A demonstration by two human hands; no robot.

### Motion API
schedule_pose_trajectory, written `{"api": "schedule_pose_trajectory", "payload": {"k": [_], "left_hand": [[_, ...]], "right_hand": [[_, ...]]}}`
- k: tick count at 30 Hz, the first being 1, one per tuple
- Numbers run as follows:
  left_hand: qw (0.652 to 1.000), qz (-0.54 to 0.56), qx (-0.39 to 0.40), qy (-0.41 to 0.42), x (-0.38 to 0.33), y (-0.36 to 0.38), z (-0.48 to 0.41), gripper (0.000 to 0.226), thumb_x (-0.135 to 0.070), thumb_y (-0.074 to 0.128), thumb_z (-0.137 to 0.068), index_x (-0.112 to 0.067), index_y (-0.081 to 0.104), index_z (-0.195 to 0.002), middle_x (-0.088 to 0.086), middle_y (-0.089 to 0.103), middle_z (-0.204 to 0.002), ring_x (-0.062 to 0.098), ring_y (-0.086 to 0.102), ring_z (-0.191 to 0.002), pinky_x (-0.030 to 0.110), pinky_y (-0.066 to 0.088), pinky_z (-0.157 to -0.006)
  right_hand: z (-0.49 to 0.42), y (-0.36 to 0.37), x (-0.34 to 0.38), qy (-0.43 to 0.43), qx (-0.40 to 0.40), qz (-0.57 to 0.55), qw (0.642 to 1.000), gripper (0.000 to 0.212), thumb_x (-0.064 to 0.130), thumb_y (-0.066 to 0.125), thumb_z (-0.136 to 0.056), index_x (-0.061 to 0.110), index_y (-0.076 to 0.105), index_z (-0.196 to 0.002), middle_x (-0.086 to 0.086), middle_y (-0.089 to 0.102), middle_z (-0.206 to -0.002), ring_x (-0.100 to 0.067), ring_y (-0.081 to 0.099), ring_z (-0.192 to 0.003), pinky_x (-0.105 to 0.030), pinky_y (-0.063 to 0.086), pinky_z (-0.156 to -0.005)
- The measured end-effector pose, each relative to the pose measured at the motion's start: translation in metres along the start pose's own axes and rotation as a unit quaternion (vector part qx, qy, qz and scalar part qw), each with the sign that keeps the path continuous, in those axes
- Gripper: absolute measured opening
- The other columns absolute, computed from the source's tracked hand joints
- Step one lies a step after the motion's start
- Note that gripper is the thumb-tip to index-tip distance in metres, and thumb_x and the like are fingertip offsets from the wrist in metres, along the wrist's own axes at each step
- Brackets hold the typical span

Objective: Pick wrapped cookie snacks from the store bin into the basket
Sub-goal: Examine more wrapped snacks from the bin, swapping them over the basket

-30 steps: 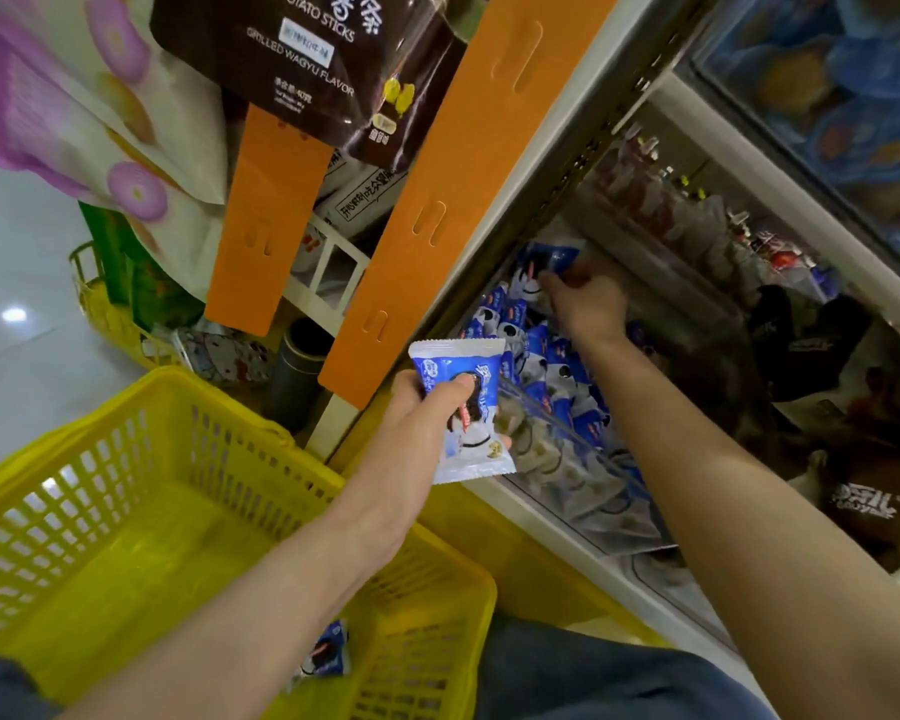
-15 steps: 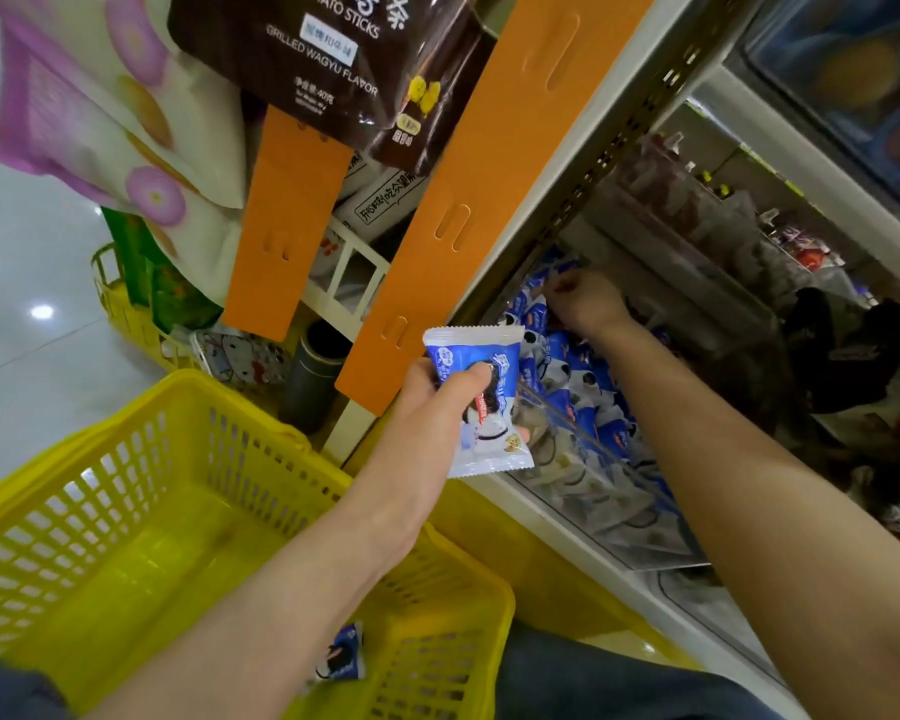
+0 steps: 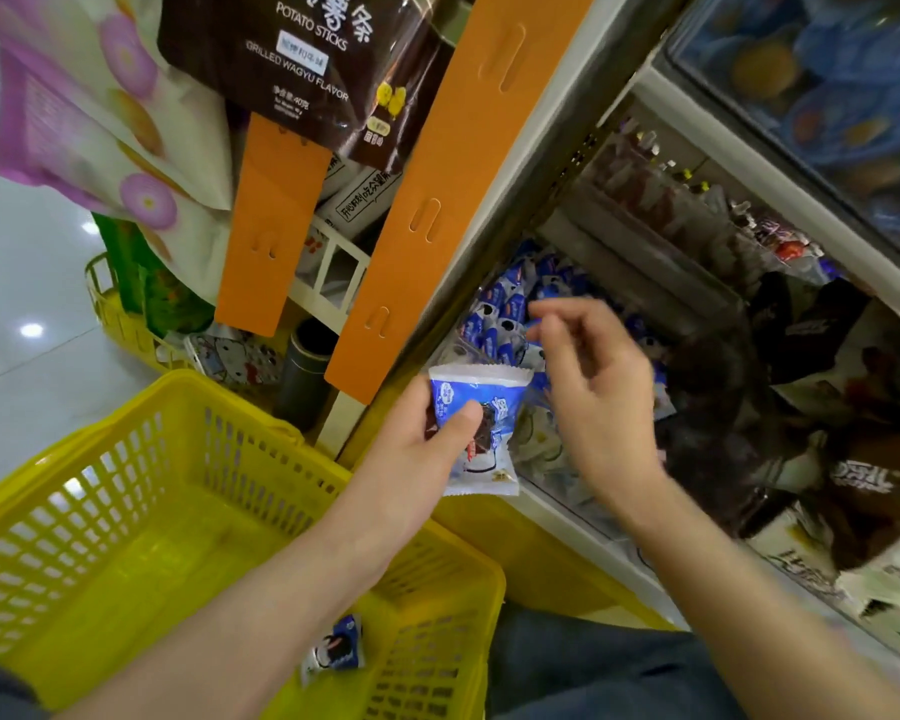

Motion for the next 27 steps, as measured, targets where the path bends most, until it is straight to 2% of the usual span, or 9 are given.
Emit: {"api": "schedule_pose_trajectory", "payload": {"k": [3, 6, 8, 10, 14, 18, 21, 24, 27], "left_hand": [[0.999, -0.046, 0.009, 0.014, 0.006, 0.001, 0.01, 0.028, -0.023, 0.047, -0.095, -0.028, 0.05, -0.122, -0.01, 0.062, -0.115, -0.007, 0.059, -0.099, 0.007, 0.047, -0.074], [0.997, -0.075, 0.009, 0.005, 0.013, -0.003, 0.02, 0.026, -0.022, 0.047, -0.094, -0.028, 0.05, -0.12, -0.01, 0.063, -0.111, -0.006, 0.059, -0.097, 0.008, 0.047, -0.079], [0.996, -0.085, 0.005, 0.001, 0.015, -0.008, 0.025, 0.024, -0.015, 0.048, -0.094, -0.023, 0.051, -0.116, -0.007, 0.064, -0.103, -0.008, 0.061, -0.086, 0.009, 0.047, -0.074], [0.996, -0.091, 0.002, 0.006, 0.016, -0.013, 0.029, 0.02, -0.005, 0.049, -0.093, -0.014, 0.052, -0.11, -0.005, 0.063, -0.089, -0.011, 0.059, -0.07, 0.007, 0.045, -0.064], [0.994, -0.105, -0.03, -0.008, 0.023, -0.029, 0.033, 0.005, -0.013, 0.051, -0.092, -0.013, 0.056, -0.093, 0.002, 0.067, -0.085, 0.0, 0.065, -0.07, 0.014, 0.049, -0.058], [0.986, -0.146, -0.079, -0.009, 0.028, -0.045, 0.038, 0.018, -0.019, 0.051, -0.093, -0.015, 0.053, -0.075, -0.001, 0.061, -0.065, 0.004, 0.061, -0.058, 0.022, 0.048, -0.052], [0.986, -0.136, -0.096, -0.029, 0.031, -0.052, 0.039, 0.029, -0.018, 0.051, -0.093, -0.023, 0.055, -0.065, -0.006, 0.061, -0.058, 0.003, 0.062, -0.057, 0.021, 0.049, -0.051], [0.986, -0.118, -0.096, -0.064, 0.036, -0.054, 0.043, 0.037, -0.021, 0.052, -0.092, -0.027, 0.055, -0.056, -0.006, 0.059, -0.057, 0.005, 0.061, -0.058, 0.029, 0.047, -0.057], [0.987, -0.075, -0.104, -0.101, 0.041, -0.055, 0.046, 0.032, -0.024, 0.052, -0.092, -0.026, 0.058, -0.06, -0.002, 0.062, -0.061, 0.009, 0.063, -0.058, 0.03, 0.047, -0.059]], "right_hand": [[0.044, 0.012, 0.008, 0.003, 0.043, -0.034, 0.998, 0.017, 0.03, 0.05, -0.092, 0.033, 0.054, -0.108, 0.014, 0.059, -0.092, -0.004, 0.057, -0.073, -0.012, 0.045, -0.062], [0.069, 0.028, -0.004, 0.106, 0.084, -0.112, 0.984, 0.013, 0.026, 0.055, -0.091, 0.032, 0.057, -0.103, 0.008, 0.065, -0.087, -0.004, 0.061, -0.07, -0.02, 0.051, -0.063], [0.076, 0.035, -0.011, 0.156, 0.104, -0.131, 0.973, 0.008, 0.022, 0.058, -0.09, 0.027, 0.063, -0.09, 0.001, 0.067, -0.077, -0.008, 0.06, -0.065, -0.027, 0.05, -0.061], [0.082, 0.042, -0.017, 0.208, 0.132, -0.179, 0.952, 0.011, 0.016, 0.06, -0.089, 0.022, 0.065, -0.081, 0.0, 0.065, -0.069, -0.007, 0.057, -0.063, -0.026, 0.046, -0.059], [0.092, 0.058, -0.018, 0.278, 0.186, -0.257, 0.907, 0.012, 0.011, 0.06, -0.088, 0.015, 0.065, -0.077, 0.001, 0.062, -0.065, -0.001, 0.056, -0.056, -0.015, 0.044, -0.051], [0.094, 0.064, -0.008, 0.192, 0.213, -0.191, 0.939, 0.011, 0.018, 0.064, -0.086, 0.018, 0.065, -0.075, 0.001, 0.065, -0.068, -0.006, 0.058, -0.064, -0.024, 0.047, -0.059], [0.093, 0.058, 0.006, 0.003, 0.184, -0.025, 0.983, 0.016, 0.029, 0.063, -0.087, 0.016, 0.068, -0.082, 0.005, 0.063, -0.075, -0.004, 0.056, -0.069, -0.023, 0.047, -0.06], [0.094, 0.056, 0.018, -0.156, 0.172, 0.086, 0.969, 0.017, 0.027, 0.061, -0.088, 0.013, 0.071, -0.086, 0.002, 0.064, -0.08, -0.009, 0.059, -0.071, -0.03, 0.05, -0.058], [0.097, 0.059, 0.018, -0.184, 0.18, 0.099, 0.961, 0.015, 0.024, 0.062, -0.089, 0.013, 0.071, -0.086, 0.001, 0.065, -0.081, -0.011, 0.06, -0.072, -0.029, 0.05, -0.059]]}}
Point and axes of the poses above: each hand's wrist, its own z-axis away from the middle knuckle, its own y-axis out of the palm, x = y × z, the point moved 5 cm from there along -z, towards the middle knuckle
